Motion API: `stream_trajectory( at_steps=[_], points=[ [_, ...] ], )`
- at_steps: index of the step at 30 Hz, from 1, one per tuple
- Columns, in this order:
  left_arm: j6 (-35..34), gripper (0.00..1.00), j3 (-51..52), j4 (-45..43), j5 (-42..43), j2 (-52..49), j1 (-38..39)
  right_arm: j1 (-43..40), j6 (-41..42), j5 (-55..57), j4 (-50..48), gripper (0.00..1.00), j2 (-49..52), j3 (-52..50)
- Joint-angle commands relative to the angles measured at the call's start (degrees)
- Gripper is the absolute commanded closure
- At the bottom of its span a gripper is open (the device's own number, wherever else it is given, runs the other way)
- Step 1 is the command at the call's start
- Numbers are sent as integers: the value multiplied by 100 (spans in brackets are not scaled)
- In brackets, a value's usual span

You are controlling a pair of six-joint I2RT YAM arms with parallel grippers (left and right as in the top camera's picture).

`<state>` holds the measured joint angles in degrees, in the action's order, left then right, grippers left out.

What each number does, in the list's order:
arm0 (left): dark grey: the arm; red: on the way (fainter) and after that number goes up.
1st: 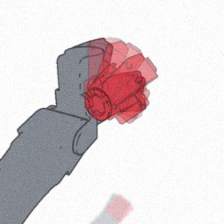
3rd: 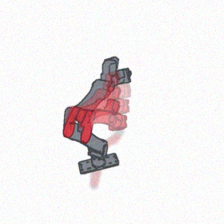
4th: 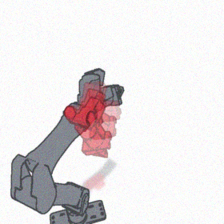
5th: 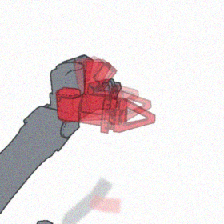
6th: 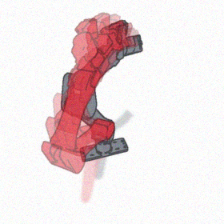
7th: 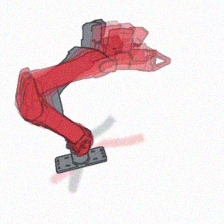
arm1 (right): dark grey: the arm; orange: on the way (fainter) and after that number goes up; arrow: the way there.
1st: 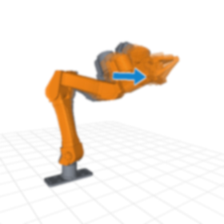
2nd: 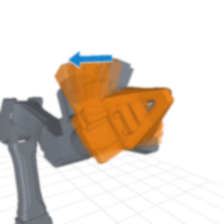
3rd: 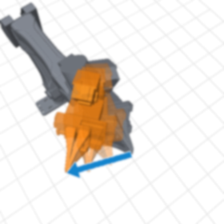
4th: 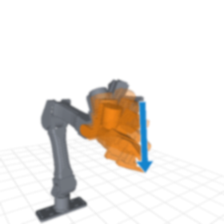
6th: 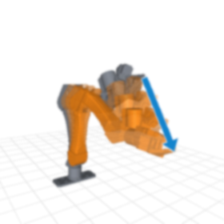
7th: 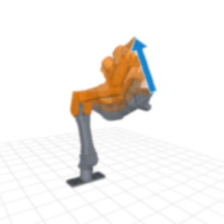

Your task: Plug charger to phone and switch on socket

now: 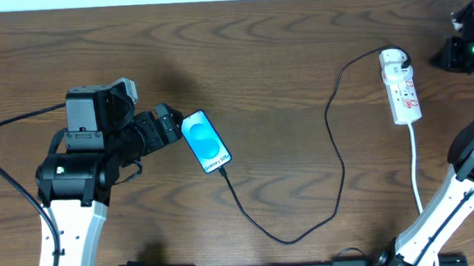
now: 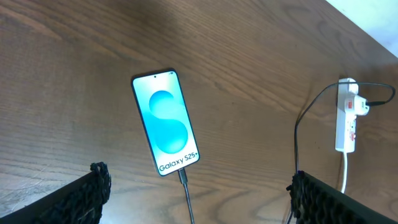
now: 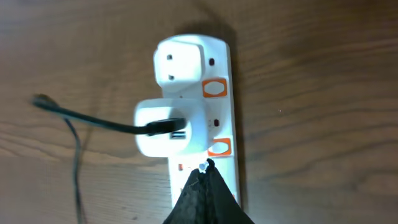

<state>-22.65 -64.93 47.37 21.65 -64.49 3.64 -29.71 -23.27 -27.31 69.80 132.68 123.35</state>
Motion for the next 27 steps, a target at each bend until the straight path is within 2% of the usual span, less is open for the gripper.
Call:
stream_trajectory(
  at_steps=[1, 20, 27],
  points=[
    [11, 6, -105, -9, -50, 42, -7, 31, -590, -101, -2, 99, 328, -48],
    [11, 6, -105, -9, -50, 42, -7, 90, -763, -247, -96, 99, 835, -103],
    [11, 6, -105, -9, -48, 42, -7, 94, -184, -262, -192, 99, 837, -133]
  ],
)
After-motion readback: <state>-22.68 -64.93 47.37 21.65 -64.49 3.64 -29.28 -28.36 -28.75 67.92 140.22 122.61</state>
